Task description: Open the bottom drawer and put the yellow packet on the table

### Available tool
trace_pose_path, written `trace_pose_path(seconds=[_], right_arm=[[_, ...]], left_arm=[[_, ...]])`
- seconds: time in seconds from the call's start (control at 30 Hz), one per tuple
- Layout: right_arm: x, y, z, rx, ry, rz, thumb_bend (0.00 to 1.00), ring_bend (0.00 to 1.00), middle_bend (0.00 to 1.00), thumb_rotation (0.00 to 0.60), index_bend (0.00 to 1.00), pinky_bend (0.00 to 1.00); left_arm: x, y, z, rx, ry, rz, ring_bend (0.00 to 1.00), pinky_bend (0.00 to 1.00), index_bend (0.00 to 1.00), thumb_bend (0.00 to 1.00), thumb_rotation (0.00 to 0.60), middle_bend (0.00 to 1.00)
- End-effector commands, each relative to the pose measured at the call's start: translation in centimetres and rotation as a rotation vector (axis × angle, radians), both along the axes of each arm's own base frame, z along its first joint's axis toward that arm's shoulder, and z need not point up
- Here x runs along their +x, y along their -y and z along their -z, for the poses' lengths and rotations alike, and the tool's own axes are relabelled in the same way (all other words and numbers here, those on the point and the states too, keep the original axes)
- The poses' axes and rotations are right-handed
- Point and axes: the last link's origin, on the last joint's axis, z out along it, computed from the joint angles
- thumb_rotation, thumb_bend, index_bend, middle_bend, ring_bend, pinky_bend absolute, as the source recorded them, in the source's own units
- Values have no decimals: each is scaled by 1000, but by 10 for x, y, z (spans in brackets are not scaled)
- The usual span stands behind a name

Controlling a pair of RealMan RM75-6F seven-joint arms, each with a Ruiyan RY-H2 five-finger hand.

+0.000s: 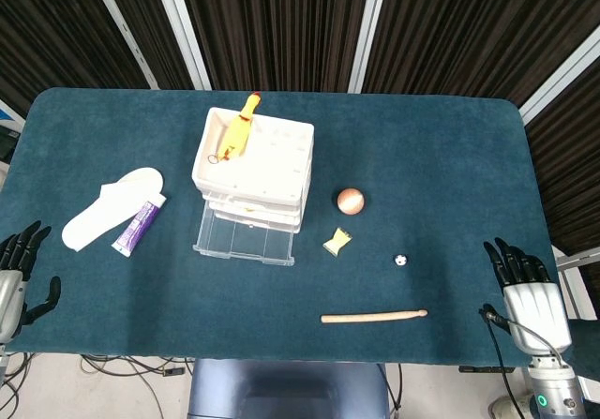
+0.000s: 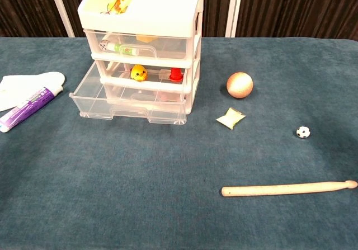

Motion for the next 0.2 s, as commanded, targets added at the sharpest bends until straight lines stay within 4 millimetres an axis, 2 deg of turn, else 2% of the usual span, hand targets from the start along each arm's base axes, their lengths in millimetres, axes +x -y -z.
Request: trace_pose_path(seconds=[0.03,0.2], right_arm=[[-3,-4,1,47,15,19,81,122,62,600,76,233],[-1,-7,2,79,3,18,81,122,62,600,72,233]], left_arm=[[1,1,1,5,-10,14,0,0,26,514,600,0],[1,3,2,4,-35,26,0,0,26,514,600,0]])
